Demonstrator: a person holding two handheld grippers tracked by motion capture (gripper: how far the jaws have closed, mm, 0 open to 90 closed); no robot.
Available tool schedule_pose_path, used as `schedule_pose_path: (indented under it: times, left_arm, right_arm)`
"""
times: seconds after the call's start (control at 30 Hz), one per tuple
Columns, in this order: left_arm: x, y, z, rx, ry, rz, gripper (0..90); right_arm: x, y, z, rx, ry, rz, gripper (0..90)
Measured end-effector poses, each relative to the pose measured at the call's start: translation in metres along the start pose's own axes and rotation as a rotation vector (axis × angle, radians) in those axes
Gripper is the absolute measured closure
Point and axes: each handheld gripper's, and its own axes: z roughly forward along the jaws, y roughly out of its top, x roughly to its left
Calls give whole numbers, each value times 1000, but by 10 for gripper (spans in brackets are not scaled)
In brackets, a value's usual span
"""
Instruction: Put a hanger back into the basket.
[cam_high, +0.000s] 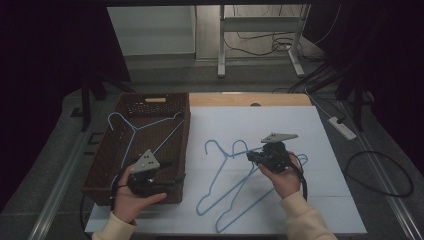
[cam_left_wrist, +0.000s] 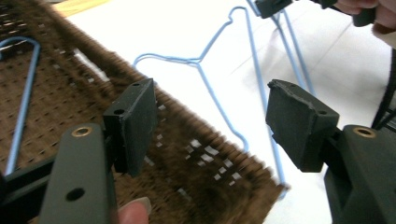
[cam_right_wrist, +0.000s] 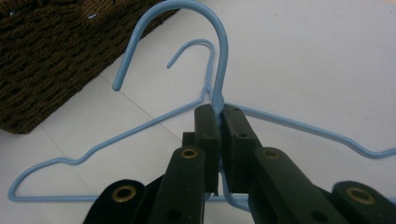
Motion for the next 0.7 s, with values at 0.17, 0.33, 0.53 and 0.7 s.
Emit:
schedule_pose_path:
  times: [0.17, 0.33, 0.53, 0.7]
  left_arm:
    - [-8, 9, 13, 19, -23, 16, 330]
    - [-14, 14, 23, 30, -40, 24, 330]
    - [-22, 20, 35, 43, -69, 36, 329]
    - [-23, 22, 40, 46, -84, 31, 329]
  right_arm:
    - [3, 0, -1, -13, 3, -2, 861]
    - [3, 0, -1, -17, 6, -2, 861]
    - [3, 0, -1, -20, 6, 0, 861]
    - [5, 0, 0, -20, 9, -1, 861]
